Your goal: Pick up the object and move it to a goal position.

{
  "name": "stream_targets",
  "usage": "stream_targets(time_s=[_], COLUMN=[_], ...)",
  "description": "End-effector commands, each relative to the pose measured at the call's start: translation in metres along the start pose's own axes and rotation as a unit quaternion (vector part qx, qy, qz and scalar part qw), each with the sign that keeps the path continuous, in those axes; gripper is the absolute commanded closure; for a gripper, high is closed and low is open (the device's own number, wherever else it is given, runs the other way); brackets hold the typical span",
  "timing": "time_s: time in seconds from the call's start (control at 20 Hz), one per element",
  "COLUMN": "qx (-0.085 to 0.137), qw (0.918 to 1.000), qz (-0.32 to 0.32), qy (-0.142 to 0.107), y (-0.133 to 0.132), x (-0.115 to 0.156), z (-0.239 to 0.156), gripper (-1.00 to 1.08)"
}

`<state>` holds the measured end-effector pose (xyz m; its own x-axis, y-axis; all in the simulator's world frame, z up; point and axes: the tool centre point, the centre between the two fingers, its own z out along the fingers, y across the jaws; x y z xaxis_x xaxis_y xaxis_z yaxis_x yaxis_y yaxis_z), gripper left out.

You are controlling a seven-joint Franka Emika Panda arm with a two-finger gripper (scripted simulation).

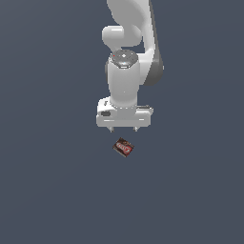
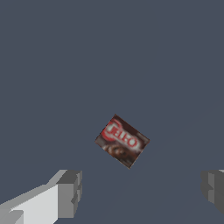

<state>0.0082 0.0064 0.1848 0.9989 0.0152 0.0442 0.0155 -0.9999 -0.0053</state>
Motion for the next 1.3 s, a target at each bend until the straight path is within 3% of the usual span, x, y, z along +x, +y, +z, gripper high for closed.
stream_targets(time_s=[0.0, 1.25], qx=[0.0, -0.004], qw=[1.0, 0.9984], qz=[0.0, -0.056], qy=[0.0, 0.005], y=[0.0, -0.0078], x=[0.0, 0.0006], z=[0.0, 0.0062], gripper=[-0.92, -0.92])
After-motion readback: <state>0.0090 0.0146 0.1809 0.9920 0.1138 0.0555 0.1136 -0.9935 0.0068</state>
